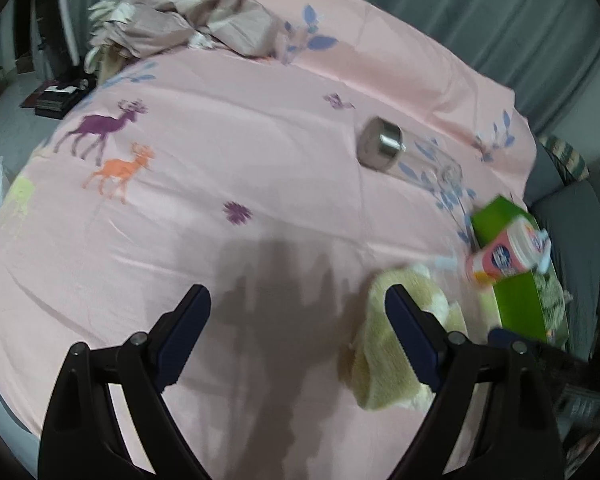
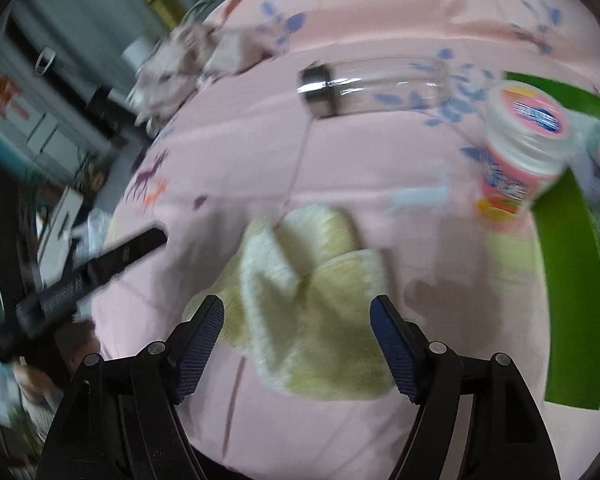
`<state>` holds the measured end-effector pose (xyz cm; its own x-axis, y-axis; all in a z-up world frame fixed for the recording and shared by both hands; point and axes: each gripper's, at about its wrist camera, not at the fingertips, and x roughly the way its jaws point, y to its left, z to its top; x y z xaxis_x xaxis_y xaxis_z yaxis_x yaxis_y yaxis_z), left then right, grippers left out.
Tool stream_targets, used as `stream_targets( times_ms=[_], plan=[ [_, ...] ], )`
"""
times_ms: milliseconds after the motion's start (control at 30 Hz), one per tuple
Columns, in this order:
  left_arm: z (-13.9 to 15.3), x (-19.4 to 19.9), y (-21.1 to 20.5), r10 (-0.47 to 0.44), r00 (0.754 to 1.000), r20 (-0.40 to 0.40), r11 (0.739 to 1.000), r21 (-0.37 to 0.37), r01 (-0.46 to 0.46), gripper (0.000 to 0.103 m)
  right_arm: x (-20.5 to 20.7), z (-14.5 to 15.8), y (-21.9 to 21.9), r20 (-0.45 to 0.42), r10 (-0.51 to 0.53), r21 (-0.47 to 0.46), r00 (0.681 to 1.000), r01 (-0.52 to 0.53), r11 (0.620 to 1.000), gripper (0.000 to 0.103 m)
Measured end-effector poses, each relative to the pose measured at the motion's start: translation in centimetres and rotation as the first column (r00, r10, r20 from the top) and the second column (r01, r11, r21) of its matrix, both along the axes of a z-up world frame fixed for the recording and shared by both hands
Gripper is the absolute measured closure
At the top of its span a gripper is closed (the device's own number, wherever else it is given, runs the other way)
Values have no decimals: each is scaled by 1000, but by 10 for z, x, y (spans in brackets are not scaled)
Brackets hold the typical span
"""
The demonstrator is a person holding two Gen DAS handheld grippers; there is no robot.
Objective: Organize soft objects
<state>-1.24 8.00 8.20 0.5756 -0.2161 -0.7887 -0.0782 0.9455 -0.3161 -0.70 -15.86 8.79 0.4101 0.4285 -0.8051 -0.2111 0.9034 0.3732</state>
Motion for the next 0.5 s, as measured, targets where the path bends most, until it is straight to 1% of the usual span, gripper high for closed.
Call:
stream_targets(
  times_ms=[33, 67, 133, 200, 267, 333, 433, 500],
  plan=[
    [-2, -1, -6, -34, 999, -10, 999, -13, 34, 16, 2, 0, -6, -1, -25, 16, 1000, 25, 1000, 27],
    [-4, -2, -11, -62, 998, -18, 998, -24, 62, 20, 2, -1, -9, -1, -37, 27, 999, 37, 999, 27],
    [-8, -3, -22, -120, 992, -41, 992, -50, 117, 25, 2, 0, -14, -4, -51, 50, 999, 51, 997, 27],
    [-14, -3, -33, -166, 984, -59, 984, -70, 161, 29, 2, -4, -15, -15, -57, 71, 998, 58, 996, 27],
    [-22, -3, -45, -208, 974, -85, 976, -81, 202, 37, 6, -12, -15, -41, -67, 94, 997, 71, 993, 27],
    [-29, -4, -55, -233, 967, -107, 971, -80, 225, 38, 9, -21, -14, -64, -72, 92, 995, 77, 993, 27],
    [-41, -1, -68, -257, 956, -145, 966, -82, 247, 47, 14, -35, -5, -106, -75, 40, 992, 79, 996, 27],
    [-51, 1, -73, -263, 948, -180, 964, -93, 250, 51, 16, -43, -2, -133, -75, 36, 988, 81, 996, 27]
  ],
)
